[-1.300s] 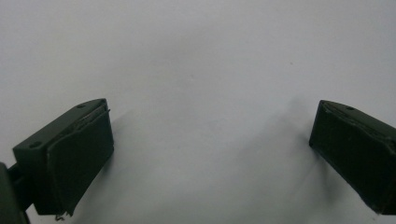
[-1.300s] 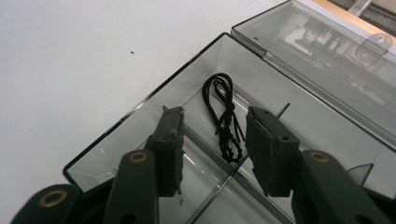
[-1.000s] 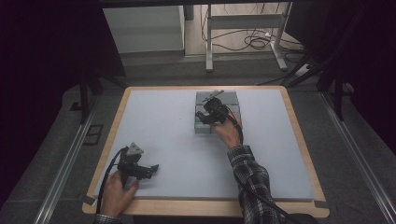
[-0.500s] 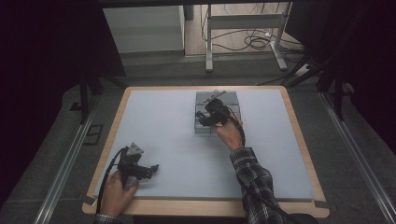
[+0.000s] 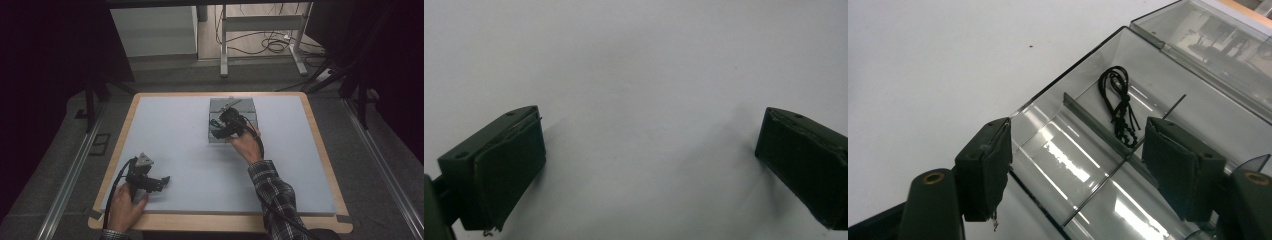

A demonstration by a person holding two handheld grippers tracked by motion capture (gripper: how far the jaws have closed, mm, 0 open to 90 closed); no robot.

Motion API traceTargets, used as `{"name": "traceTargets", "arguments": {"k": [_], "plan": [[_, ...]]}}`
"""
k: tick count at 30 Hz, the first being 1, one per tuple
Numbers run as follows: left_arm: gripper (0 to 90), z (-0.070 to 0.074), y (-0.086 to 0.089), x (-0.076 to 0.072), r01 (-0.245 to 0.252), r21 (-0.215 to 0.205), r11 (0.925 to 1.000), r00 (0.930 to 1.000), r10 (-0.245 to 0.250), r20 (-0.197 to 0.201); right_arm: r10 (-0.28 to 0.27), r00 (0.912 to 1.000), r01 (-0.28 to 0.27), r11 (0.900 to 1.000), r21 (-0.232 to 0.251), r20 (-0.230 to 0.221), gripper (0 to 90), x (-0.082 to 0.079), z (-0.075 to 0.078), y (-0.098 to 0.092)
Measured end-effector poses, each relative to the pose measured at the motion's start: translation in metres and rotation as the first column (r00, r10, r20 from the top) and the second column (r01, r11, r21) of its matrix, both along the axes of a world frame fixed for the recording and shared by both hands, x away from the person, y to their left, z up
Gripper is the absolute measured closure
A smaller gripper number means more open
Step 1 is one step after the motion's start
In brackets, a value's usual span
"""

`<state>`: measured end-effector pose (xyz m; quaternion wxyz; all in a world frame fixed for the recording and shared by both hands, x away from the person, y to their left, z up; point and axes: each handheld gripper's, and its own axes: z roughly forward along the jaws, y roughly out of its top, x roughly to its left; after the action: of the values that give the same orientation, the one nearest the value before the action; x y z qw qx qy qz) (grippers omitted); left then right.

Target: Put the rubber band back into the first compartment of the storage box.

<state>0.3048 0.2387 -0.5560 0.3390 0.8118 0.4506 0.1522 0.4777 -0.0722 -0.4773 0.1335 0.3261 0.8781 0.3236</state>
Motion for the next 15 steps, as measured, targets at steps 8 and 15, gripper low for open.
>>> {"name": "traceTargets", "arguments": {"k": [8,15], "plan": [[0.0,0.000,0.000,0.000,-0.001,-0.002,1.0000,1.0000,0.001,0.001,0.013,0.9999,-0.013,1.000,0.001,-0.009,25.8,-0.007,0.001,-0.002],[0.0,0.000,0.000,0.000,-0.002,-0.004,1.0000,1.0000,0.002,0.001,0.017,0.9997,-0.017,1.000,0.006,-0.017,24.7,-0.012,0.001,-0.009]]}}
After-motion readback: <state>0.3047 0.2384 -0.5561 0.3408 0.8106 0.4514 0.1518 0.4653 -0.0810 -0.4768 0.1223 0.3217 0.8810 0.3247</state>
